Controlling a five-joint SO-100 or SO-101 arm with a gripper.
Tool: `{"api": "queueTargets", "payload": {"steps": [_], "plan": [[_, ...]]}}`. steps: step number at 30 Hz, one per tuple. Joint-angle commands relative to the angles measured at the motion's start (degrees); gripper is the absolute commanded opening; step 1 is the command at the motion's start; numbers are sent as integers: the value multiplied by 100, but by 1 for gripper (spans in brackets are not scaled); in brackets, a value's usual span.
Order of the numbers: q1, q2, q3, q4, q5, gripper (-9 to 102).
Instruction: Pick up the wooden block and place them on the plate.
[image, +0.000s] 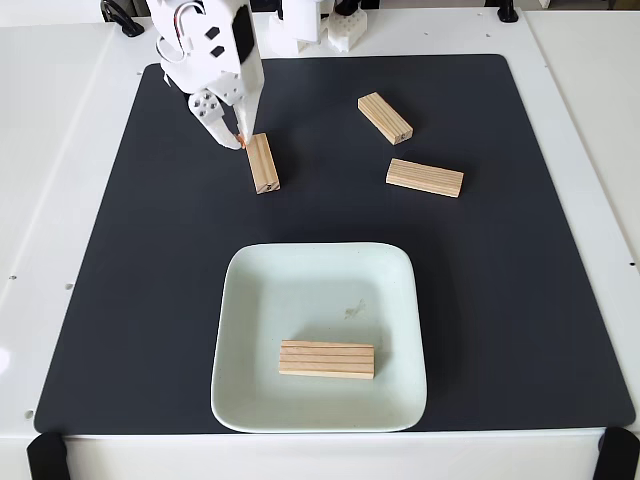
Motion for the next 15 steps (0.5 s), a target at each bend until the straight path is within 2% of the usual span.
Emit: {"api": "queueTargets", "payload": {"steps": [1,5,15], "plan": [[-149,853,167,114,-123,-1],[-202,1301,167,519,-97,-1],[-325,1494,-193,475,-18,-1]]}}
